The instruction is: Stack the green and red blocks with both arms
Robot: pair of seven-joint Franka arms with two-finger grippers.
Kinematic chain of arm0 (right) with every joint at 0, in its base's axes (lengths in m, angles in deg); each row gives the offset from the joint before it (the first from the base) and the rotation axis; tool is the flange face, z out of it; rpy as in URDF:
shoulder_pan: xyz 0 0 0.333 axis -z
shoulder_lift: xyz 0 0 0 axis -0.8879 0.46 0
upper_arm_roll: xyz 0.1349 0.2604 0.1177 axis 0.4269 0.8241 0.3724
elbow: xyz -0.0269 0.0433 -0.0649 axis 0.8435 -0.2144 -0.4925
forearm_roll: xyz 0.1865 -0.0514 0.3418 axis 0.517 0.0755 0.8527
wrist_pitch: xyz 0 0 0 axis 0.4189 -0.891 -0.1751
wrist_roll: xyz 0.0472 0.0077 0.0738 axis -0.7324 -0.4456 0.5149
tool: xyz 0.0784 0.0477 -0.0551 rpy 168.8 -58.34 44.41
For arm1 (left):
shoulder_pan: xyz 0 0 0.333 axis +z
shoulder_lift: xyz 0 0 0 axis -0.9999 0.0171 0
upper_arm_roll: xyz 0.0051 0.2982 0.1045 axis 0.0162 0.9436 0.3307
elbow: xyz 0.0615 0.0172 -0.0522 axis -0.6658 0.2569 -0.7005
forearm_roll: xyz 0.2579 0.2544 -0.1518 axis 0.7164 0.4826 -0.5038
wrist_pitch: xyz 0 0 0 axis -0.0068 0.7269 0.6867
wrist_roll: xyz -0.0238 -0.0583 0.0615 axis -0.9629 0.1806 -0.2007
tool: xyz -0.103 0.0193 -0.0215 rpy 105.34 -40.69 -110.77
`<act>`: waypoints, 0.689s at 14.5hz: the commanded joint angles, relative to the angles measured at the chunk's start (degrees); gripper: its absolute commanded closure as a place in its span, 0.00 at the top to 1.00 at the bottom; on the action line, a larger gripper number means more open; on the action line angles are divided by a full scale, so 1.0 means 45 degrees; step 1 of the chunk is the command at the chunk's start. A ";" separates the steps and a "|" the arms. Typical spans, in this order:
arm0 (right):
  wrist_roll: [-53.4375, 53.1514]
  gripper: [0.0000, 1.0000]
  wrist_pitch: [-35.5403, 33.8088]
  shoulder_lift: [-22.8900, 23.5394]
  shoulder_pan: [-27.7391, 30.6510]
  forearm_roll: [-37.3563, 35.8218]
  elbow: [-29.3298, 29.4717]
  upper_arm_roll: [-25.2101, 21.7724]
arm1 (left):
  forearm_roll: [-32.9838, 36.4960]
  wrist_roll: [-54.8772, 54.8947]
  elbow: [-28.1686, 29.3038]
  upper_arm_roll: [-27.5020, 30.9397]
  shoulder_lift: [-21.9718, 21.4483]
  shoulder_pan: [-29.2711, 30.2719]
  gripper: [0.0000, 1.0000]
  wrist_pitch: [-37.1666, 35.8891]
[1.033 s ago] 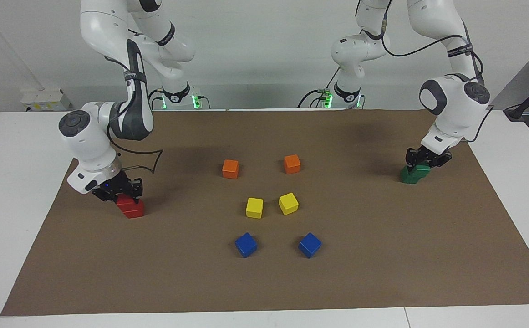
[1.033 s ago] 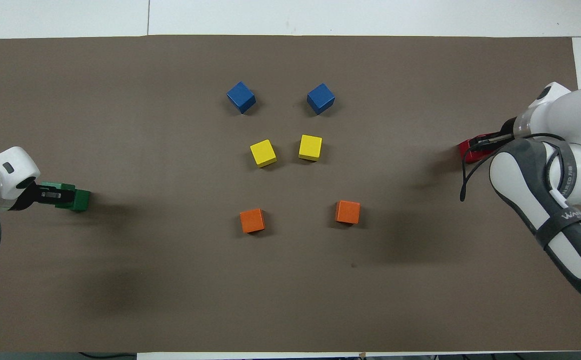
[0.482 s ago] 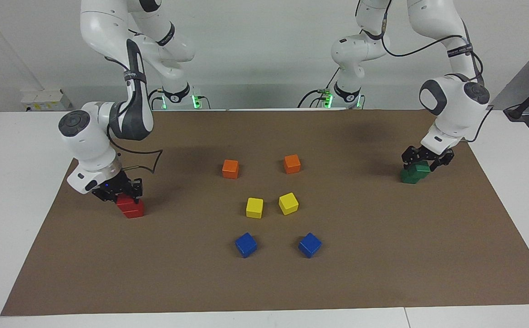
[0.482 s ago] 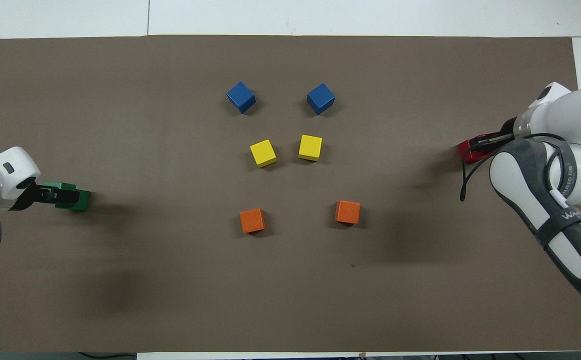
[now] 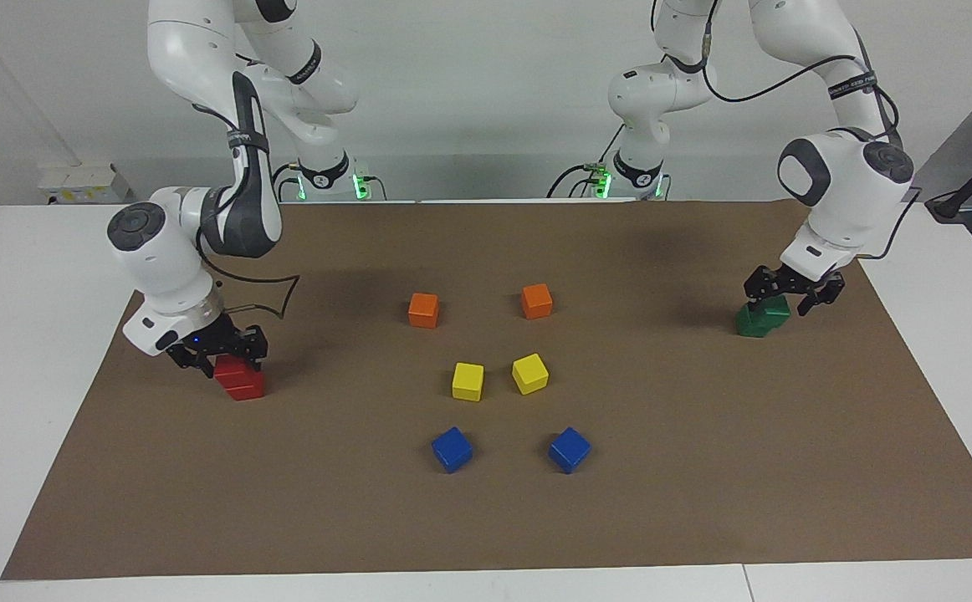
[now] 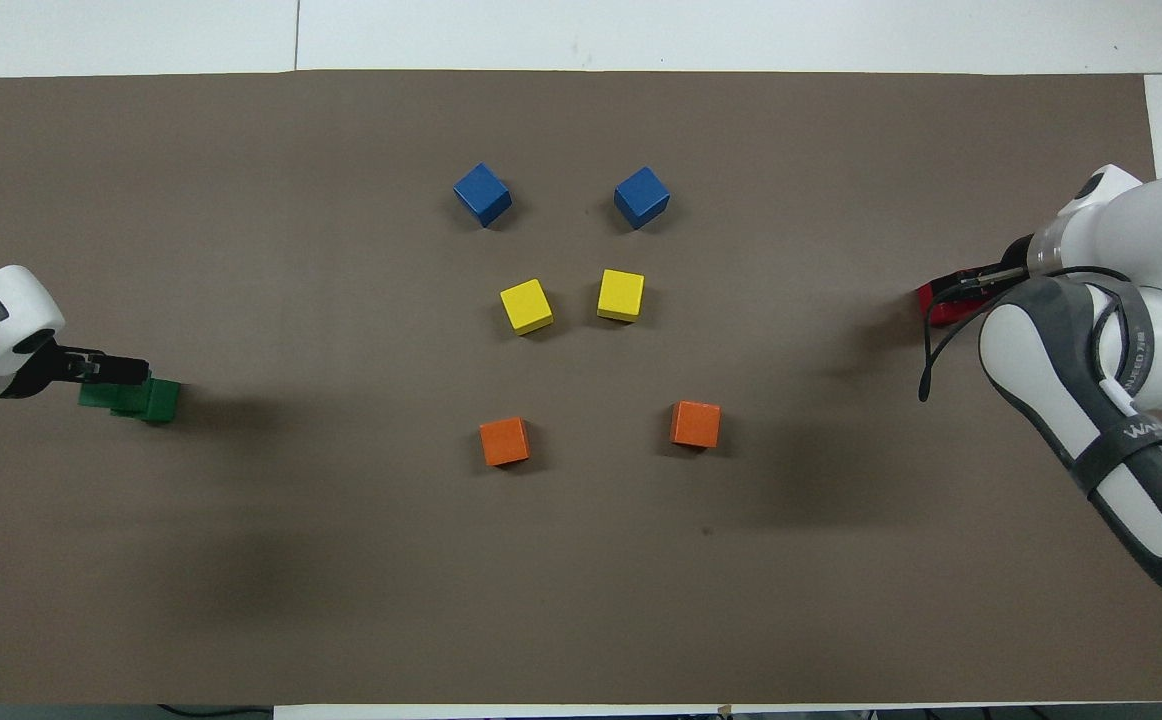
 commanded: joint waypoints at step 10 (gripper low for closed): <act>-0.0416 1.00 -0.3604 -0.1695 -0.0066 0.0581 0.1761 0.0138 | 0.0098 -0.0306 -0.3771 -0.0034 -0.0391 -0.0423 1.00 -0.4177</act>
